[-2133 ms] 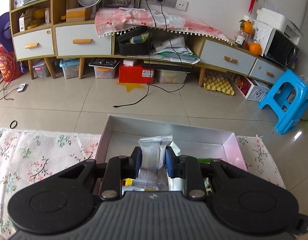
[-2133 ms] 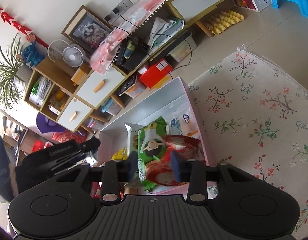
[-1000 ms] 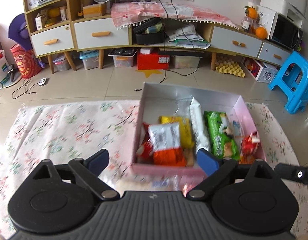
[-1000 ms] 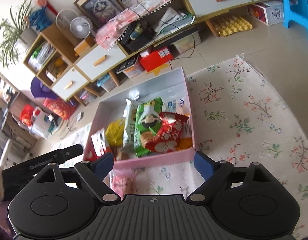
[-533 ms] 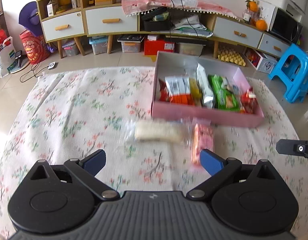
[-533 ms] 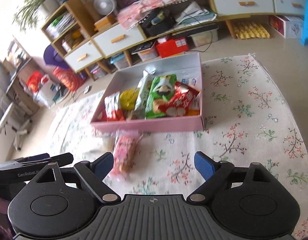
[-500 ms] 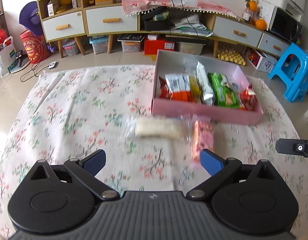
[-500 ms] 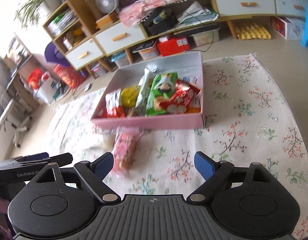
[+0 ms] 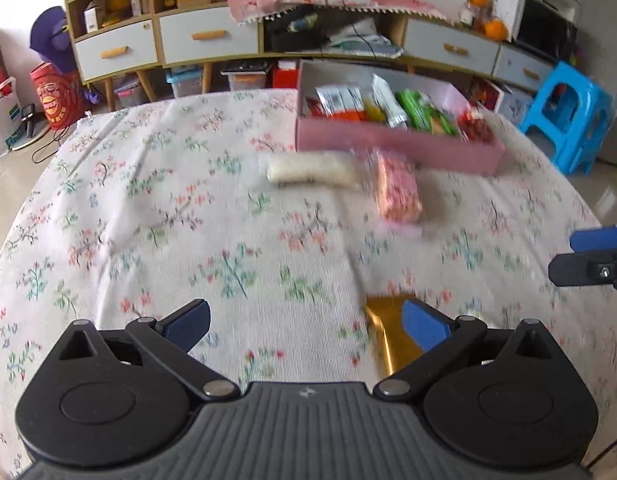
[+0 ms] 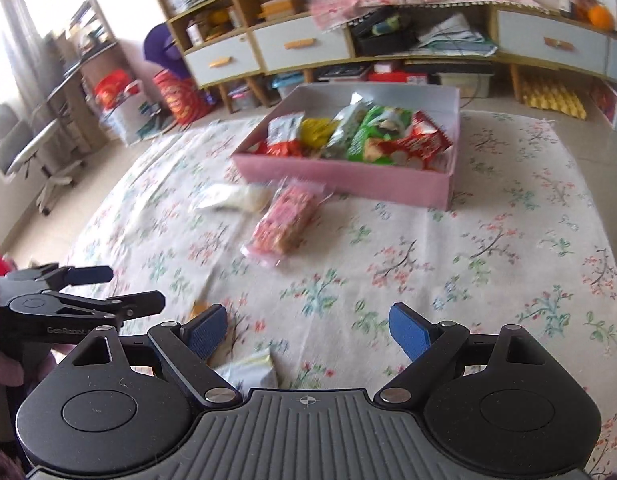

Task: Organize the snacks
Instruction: 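Move both tools toward the gold bar and white packet on the cloth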

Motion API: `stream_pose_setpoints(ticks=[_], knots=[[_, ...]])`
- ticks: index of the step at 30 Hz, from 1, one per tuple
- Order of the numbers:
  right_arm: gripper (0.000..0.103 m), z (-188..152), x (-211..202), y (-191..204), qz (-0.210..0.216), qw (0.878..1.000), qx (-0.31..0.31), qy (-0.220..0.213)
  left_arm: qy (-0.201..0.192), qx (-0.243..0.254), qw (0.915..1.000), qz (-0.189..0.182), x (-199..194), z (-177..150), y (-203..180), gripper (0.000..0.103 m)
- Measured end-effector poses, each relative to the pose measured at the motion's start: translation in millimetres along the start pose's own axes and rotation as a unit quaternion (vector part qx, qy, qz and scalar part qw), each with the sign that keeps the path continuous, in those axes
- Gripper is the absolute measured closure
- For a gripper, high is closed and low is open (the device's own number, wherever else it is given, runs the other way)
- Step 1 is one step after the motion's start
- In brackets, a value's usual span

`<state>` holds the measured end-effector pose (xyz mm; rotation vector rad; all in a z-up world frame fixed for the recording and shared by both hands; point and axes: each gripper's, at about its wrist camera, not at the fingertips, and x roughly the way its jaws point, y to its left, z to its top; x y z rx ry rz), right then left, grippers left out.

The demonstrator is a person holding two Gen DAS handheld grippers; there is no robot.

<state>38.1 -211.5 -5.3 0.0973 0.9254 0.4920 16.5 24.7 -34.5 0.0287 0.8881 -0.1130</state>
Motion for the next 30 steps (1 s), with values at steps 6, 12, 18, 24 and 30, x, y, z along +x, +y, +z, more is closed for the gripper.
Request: stream_pose_setpoints(ticks=[6,12,18,24,30], knots=[[0.013,-27,2,15,0.019,0.997,-0.069,0.009,0.007,0.044,0.9989,-0.009,1,-24,-11,0.000],[0.013,-55,12,31,0.035,0.989,-0.142,0.033,0.003,0.073,0.9972,-0.018,-1,-27,-19,0.000],[0.013,-66,24,34,0.016,0.985,-0.164,0.043,0.010,0.087,0.9958,-0.024,2,-30,-25,0.000],[0.016,-62,31,32,-0.013,0.985,-0.168,0.044,0.015,0.092,0.9953,-0.027,3,-31,-29,0.000],[0.016,-58,35,24,-0.036,0.986,-0.157,0.040,0.017,0.100,0.9942,-0.034,4,-33,-35,0.001]])
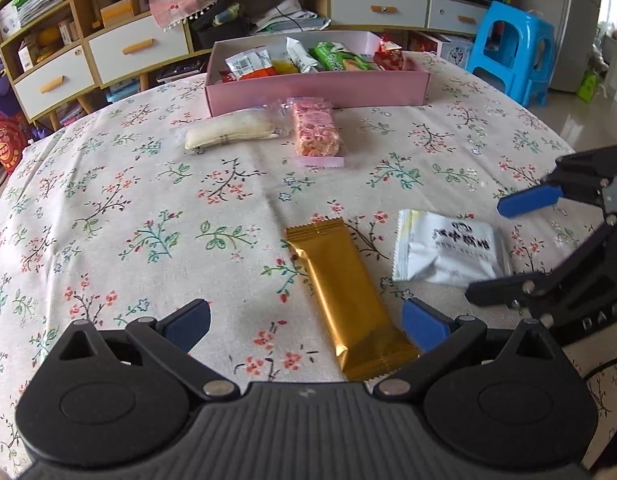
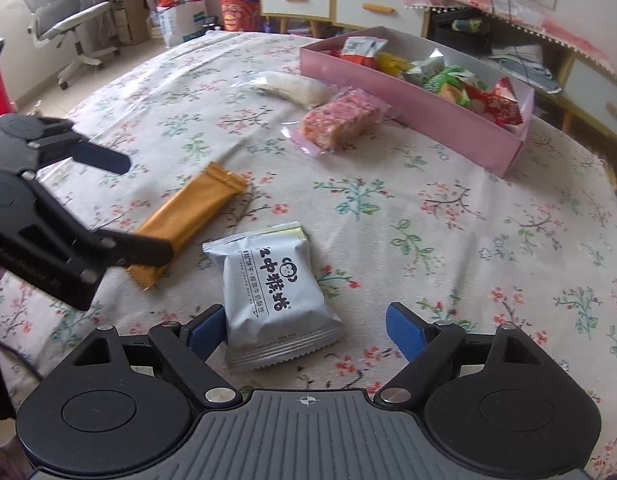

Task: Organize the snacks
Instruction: 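Move both tools toward the gold bar and white packet on the cloth, then grasp the gold bar with left tool while right tool grasps the white packet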

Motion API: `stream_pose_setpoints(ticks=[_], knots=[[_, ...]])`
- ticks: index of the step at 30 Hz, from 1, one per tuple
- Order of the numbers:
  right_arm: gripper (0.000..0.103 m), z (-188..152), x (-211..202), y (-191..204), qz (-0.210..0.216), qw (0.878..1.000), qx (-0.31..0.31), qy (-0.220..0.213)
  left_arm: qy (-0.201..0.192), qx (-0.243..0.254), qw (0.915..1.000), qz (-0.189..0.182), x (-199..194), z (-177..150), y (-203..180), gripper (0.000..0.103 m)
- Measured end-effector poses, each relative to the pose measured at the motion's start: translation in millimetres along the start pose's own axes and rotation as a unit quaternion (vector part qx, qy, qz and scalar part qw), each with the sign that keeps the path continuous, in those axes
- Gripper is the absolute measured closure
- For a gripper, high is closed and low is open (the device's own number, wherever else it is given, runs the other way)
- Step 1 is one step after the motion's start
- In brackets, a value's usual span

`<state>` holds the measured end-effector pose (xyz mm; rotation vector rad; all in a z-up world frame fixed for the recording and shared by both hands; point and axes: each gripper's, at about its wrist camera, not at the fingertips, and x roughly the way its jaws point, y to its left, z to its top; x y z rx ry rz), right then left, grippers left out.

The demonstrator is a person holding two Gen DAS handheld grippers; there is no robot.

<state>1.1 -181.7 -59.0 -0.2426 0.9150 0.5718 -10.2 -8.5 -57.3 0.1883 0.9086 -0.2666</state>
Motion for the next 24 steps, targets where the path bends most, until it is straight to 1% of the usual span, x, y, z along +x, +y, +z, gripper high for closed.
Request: stream_pose_setpoints(ticks=[5,7,9,11,14,19,21,24], knots=[[0.018,4,2,-3,-0.004,1.000,0.000,-0.001,0.006,0.000,0.9999,-0.008,3,1,-8,0.004],[0.020,6,3,-5,-0.006,1.000,0.004,-0.001,0.008,0.005,0.9999,-0.011,4,1,-12,0.006],[0.021,9,5,-9,-0.013,1.000,0.012,0.000,0.013,0.009,0.9998,-0.010,7,1,-15,0.011],[0.022,11,6,-14,-0.021,1.000,0.020,-0.001,0.014,0.008,0.9998,-0.007,9,1,-17,0.012],[0.024,13,9,-21,-0.021,0.999,0.033,-0.002,0.015,0.004,0.9999,-0.007,9,4,-17,0.016],[0.025,16,12,-24,-0.016,0.999,0.042,-0.005,0.015,-0.008,0.9998,-0.002,9,7,-14,0.027],[0.027,17,13,-22,-0.014,0.999,0.040,-0.007,0.013,-0.012,0.9998,0.002,8,8,-12,0.036],[0.029,19,14,-20,-0.011,0.999,0.037,-0.008,0.012,-0.019,0.9997,0.005,8,9,-9,0.044]])
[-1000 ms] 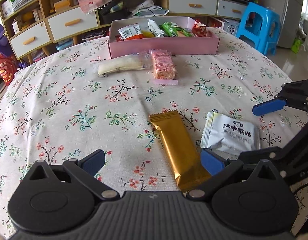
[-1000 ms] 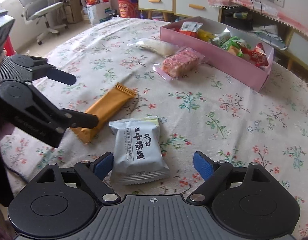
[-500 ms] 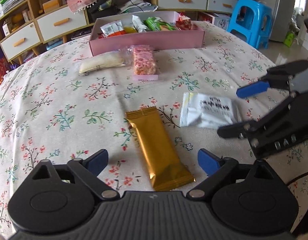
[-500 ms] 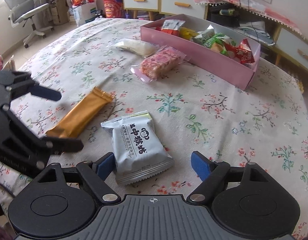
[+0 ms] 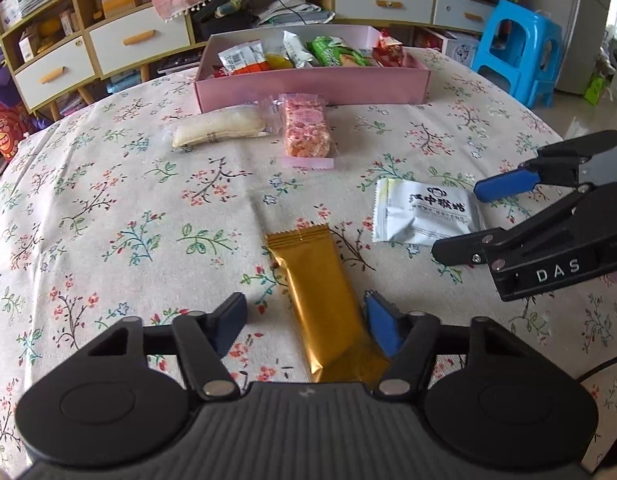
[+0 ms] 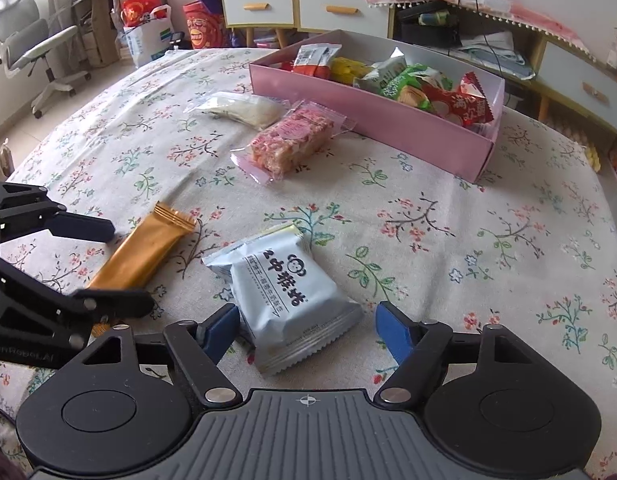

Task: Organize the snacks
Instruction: 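Grasp the gold bar with left tool while right tool grasps the white packet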

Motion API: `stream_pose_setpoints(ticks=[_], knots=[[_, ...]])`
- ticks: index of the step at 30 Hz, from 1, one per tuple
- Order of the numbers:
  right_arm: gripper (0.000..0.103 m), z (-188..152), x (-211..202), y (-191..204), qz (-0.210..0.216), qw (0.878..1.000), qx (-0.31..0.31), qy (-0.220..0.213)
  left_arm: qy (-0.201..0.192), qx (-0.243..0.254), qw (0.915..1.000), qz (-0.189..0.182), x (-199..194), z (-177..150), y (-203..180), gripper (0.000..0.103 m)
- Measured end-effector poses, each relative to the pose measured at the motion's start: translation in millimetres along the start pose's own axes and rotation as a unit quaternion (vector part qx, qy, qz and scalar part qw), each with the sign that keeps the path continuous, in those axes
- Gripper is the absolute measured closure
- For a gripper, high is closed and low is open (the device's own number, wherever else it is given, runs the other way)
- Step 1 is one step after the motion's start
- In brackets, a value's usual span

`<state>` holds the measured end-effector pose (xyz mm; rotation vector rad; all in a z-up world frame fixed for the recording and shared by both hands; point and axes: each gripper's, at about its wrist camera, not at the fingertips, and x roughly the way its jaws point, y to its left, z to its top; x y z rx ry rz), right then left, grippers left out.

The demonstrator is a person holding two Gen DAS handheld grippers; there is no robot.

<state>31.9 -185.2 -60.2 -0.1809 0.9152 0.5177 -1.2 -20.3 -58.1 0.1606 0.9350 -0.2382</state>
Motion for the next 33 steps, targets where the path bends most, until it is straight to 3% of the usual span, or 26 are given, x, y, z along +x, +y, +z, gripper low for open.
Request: stream_pose_setpoints(ticks=[15,25,33], knots=[[0.039,4,0,0,0.013,1.000,0.010,0.002,-0.002,-0.024,0.9997,0.007,-3,5,11,0.074],[0.041,12,-2,-11,0.043,0.997,0.065,0.013,0.003,-0.050,0.9987,-0.012,-6,13,20,0.077],[0.041,25,-9,-21,0.036,0.994,0.100,0.006,-0.010,-0.069,0.9974,-0.016,-11,26,28,0.077]])
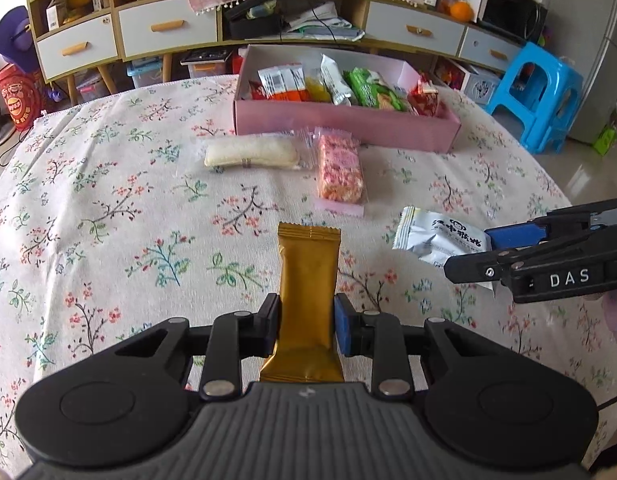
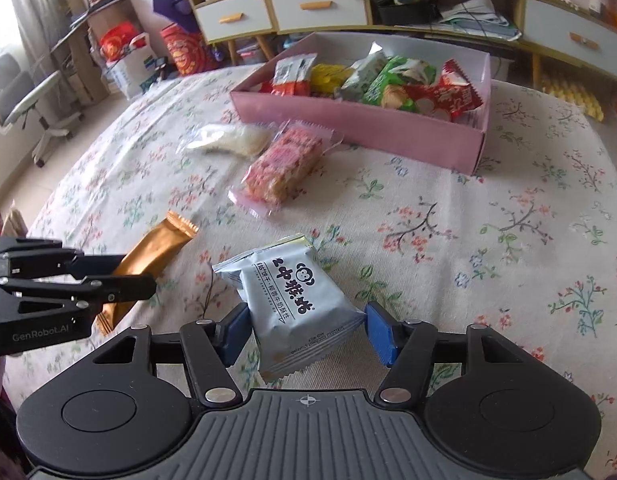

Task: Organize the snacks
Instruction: 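Grasp the gold bar with left tool while right tool grasps the white packet, then lift both snacks and carry them over the pink box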

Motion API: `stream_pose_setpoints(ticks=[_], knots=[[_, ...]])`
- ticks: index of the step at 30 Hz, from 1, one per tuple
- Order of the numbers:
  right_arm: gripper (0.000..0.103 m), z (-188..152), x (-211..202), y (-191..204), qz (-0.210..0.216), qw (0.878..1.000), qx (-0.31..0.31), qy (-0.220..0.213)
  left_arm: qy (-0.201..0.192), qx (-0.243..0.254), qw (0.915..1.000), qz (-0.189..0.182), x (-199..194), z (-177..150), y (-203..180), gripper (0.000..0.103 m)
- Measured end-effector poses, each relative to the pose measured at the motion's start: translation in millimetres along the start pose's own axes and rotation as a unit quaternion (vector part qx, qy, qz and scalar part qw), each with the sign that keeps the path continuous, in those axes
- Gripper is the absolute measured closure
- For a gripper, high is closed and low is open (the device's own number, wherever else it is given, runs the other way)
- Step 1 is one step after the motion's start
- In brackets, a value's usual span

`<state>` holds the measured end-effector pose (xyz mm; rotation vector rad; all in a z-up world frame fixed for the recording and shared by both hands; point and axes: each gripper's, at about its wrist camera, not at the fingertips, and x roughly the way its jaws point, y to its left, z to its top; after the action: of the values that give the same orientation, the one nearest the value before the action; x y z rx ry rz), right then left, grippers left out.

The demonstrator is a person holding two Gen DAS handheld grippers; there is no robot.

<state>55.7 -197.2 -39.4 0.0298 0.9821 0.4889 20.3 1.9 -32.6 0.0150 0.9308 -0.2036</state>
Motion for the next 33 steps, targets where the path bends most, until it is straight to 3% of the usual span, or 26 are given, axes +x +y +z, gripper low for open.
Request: stream_pose_setpoints(ticks=[15,22,25,33], knots=[[0.041,46,-8,-22,-0.033,0.996,0.083,-0.030,-0.022,-0.043,0.9986,-0.018,-2,39,3,0.077],[0.041,67,-5,-31,-0.025,0.989,0.144,-0.033,-0.036,-0.081,0.9956,-0.032,6,62,-2,0.077],[0.041,78,-3,-38,-0.013,0.983,0.179,-0.045,-0.036,-0.101,0.9933,-0.042,11,72,-5,0.077],[0.041,100,6,-66,0.025,0.961,0.258,-0.095,-0.032,-0.119,0.9922,-0.021,36,102,1,0.077]])
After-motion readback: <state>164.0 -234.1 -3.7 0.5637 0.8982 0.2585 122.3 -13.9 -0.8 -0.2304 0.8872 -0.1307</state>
